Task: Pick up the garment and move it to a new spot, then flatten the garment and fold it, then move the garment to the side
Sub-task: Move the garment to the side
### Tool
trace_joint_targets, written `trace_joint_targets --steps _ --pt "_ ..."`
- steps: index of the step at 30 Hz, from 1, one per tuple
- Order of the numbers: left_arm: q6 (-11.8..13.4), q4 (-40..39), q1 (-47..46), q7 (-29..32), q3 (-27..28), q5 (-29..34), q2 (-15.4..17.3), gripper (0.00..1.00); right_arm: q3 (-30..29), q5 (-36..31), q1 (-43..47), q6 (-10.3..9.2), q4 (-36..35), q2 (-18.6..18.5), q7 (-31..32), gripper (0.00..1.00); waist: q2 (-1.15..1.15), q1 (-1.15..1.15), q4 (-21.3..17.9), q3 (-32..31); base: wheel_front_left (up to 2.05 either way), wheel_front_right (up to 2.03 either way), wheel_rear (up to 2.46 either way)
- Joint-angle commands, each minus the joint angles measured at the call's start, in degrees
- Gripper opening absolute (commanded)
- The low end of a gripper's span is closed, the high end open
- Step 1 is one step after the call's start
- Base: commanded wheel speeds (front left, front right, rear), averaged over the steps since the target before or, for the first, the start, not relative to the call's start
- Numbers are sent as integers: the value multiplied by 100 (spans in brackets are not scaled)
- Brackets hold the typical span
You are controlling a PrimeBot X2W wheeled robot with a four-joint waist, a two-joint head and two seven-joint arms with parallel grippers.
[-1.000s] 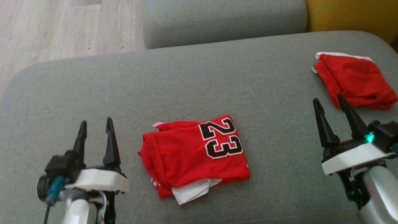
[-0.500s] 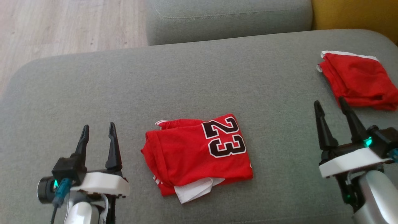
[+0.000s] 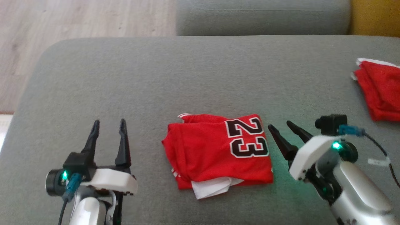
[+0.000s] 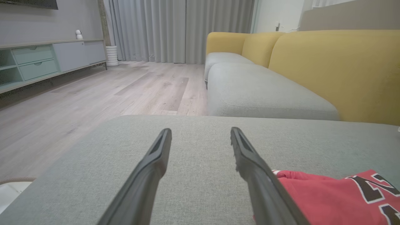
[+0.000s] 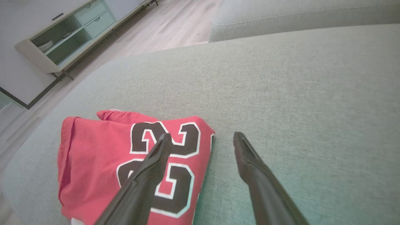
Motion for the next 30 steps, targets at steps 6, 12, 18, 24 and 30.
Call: trace_joint_targets --steps 6,12,18,24,30 --pt "-9 -111 -307 -45 86 -139 -12 100 60 316 -403 -4 572 236 536 100 0 0 405 62 0 0 0" --pt "27 -114 -271 -45 88 -168 -16 100 45 501 -379 -4 1286 419 1252 100 0 0 554 91 0 0 0" --pt "48 -124 -257 -45 89 -169 -18 100 40 591 -388 -4 1426 526 1682 16 0 0 534 107 0 0 0" --pt "16 -101 -307 -45 74 -182 -19 100 -7 525 -616 -4 1161 455 1142 0 0 0 366 73 0 0 0" --pt "-120 -99 -376 -45 18 -214 -20 100 -100 597 -957 -4 996 329 951 0 0 0 -63 -5 0 0 0"
